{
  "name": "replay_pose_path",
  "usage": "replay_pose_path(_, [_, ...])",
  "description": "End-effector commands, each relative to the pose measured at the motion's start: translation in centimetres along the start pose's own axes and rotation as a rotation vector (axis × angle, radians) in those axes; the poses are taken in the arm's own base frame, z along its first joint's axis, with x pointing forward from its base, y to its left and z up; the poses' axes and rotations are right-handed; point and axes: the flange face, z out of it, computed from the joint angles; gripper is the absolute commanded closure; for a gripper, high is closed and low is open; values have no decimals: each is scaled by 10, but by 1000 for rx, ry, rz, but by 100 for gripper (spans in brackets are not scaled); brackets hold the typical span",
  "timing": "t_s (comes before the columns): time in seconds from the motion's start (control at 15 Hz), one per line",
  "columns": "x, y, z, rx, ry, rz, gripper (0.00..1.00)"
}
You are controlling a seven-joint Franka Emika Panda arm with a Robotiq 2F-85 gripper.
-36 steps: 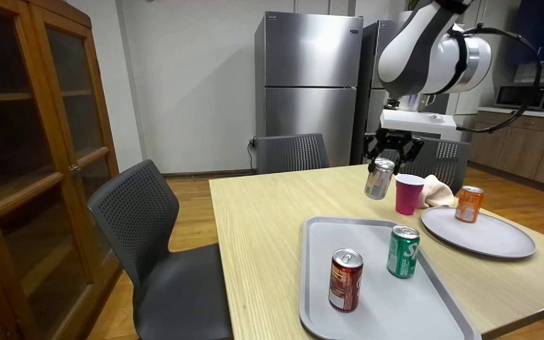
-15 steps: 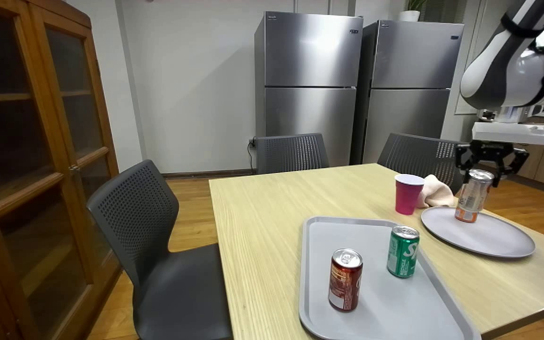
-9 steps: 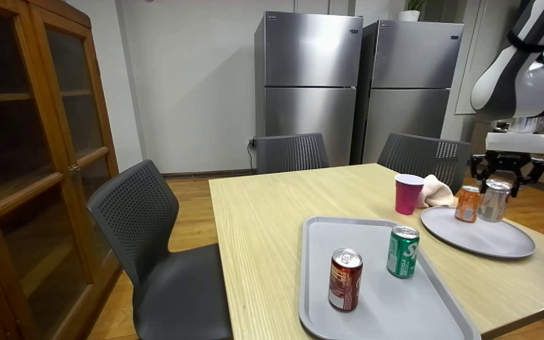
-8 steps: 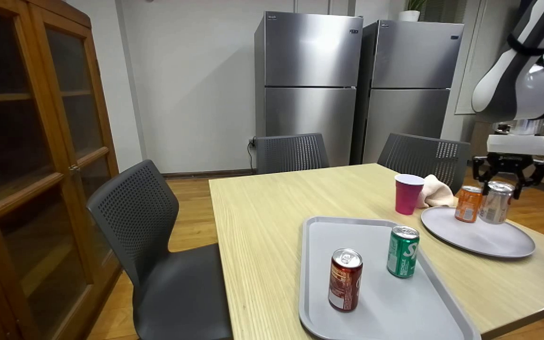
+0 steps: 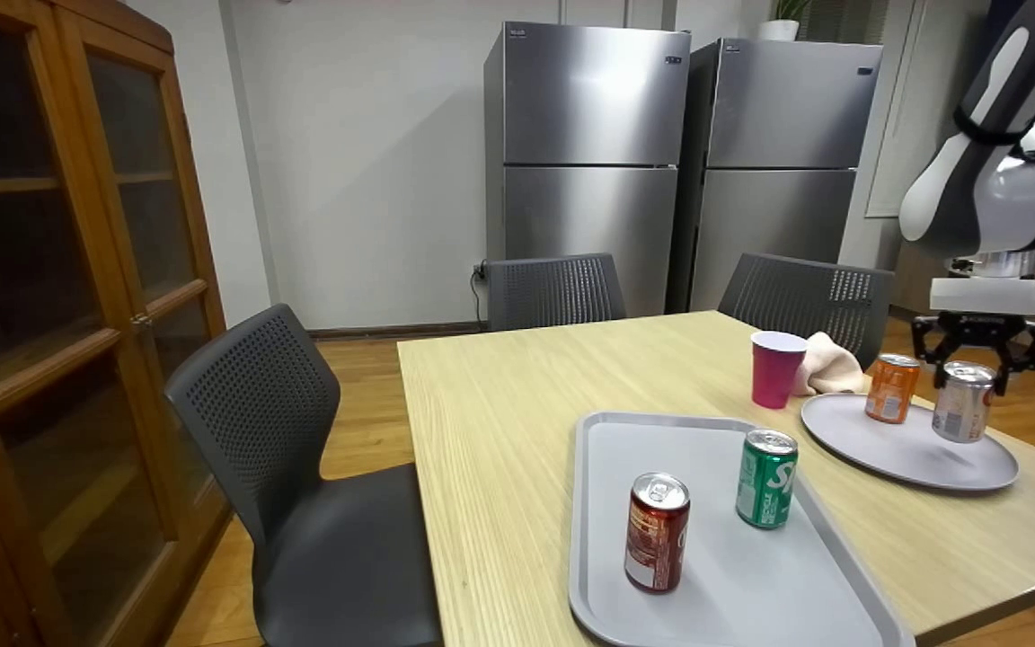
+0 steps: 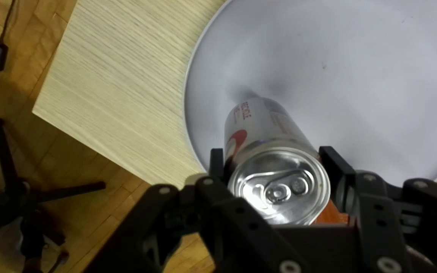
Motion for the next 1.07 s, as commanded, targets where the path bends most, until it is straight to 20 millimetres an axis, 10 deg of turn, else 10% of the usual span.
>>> replay_pose_path(0.0, [19,-2,8,-23,-20,55,62])
replay_pose_path(0.47, [28,-7,28,-52,-52,112,62])
replay_pose_path(0.6, [30,-8,25,-51,-51,117,11])
replay_pose_path(1.0, [31,-13,-2,-26,-11,116,0])
